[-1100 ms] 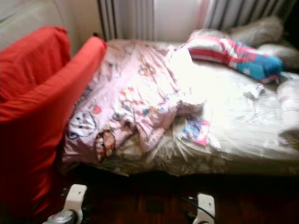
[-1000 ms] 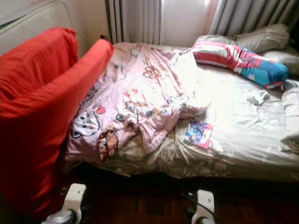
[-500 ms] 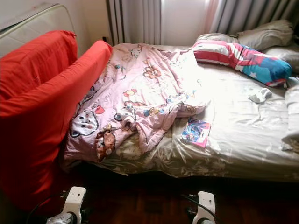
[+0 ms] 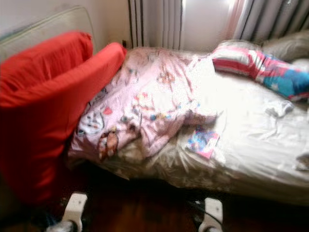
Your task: Clean up the room
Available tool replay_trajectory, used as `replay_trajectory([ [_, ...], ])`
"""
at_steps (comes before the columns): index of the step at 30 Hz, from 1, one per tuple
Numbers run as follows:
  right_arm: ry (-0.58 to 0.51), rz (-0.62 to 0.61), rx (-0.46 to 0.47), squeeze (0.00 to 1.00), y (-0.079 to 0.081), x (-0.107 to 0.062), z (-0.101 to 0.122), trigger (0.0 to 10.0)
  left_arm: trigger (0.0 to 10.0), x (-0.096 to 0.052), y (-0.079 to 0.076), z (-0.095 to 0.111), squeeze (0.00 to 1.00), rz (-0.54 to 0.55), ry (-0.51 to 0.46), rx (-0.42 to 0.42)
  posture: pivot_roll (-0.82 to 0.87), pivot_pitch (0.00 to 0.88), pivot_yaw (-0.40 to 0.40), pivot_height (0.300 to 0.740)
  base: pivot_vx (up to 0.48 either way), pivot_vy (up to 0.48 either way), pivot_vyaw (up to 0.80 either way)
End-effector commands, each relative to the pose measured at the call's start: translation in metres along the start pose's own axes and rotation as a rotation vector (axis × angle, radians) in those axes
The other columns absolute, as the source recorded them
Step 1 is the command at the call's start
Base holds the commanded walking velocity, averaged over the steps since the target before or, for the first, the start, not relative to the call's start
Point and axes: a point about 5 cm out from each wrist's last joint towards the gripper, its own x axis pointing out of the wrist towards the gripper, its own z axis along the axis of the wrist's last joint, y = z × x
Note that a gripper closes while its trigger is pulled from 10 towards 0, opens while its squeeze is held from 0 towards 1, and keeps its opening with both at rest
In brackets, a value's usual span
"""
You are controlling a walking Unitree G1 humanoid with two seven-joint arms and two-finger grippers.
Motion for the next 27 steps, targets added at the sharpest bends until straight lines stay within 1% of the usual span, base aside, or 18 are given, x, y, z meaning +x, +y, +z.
replay_trajectory([
  [1, -0.001, -0.007, 0.007, 0.00, -0.0021, -0.0001, 0.0013, 10.0, 10.0, 0.0006, -0.0021, 0.0013, 0.00, -0.007, 0.005, 0.016, 0.03, 0.000, -0.005, 0.740, 0.000, 0.000, 0.00],
  [10, -0.003, -0.008, 0.010, 0.00, -0.0022, 0.0000, 0.0016, 10.0, 10.0, 0.0004, -0.0017, 0.0027, 0.00, 0.015, -0.029, -0.033, 0.03, 0.000, -0.005, 0.740, 0.000, 0.000, 0.00],
  [27, -0.011, -0.004, 0.013, 0.00, -0.0027, -0.0003, 0.0016, 10.0, 10.0, 0.0004, -0.0026, 0.0018, 0.00, 0.013, -0.031, -0.037, 0.03, 0.000, -0.004, 0.740, 0.000, 0.000, 0.00],
])
